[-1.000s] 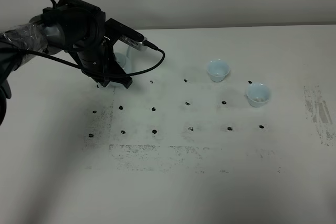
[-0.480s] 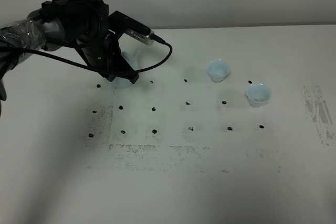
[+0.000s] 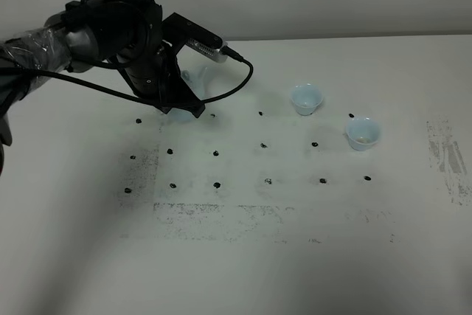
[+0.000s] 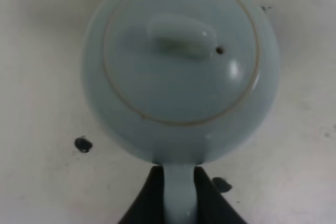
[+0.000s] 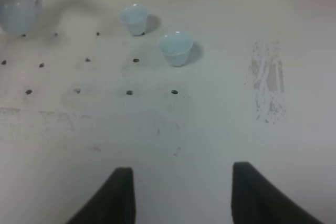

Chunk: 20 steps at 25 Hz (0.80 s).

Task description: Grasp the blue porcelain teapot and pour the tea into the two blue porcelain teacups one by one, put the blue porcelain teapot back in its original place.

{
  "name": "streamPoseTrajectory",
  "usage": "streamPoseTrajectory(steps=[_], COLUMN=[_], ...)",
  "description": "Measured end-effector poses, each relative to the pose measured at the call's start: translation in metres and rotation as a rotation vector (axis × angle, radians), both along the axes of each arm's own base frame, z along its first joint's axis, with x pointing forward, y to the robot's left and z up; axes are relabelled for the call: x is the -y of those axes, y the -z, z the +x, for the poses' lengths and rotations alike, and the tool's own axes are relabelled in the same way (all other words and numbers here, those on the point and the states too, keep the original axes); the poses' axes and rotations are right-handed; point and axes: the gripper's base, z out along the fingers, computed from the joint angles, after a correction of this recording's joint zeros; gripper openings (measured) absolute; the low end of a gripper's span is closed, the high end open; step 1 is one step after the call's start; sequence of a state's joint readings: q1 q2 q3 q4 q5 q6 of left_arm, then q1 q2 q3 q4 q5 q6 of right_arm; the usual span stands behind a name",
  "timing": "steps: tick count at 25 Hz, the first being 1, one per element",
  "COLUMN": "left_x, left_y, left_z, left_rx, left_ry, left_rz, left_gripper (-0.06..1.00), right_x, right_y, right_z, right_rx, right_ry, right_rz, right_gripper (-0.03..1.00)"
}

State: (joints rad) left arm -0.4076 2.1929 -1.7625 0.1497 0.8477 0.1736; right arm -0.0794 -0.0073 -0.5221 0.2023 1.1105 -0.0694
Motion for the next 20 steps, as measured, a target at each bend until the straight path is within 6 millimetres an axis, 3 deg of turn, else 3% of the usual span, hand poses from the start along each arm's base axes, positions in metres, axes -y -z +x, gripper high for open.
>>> streamPoseTrajectory(steps=[9, 20], left_x=[0.009, 0.033], left_y=[-0.049, -0.072], left_z=[-0.009, -0.022], left_rx=[0.129, 0.191], left_ry=[0.131, 0.597], left_rz=[-0.022, 0.078], left_gripper=[0.07, 0.07], right_x=[0.000, 0.000], right_y=[0.000, 0.000], right_z=[0.000, 0.000], right_rx=[0.001, 0.002], right_ry=[0.000, 0.000], right_rz=[0.001, 0.001], right_gripper=[0.45, 0.45])
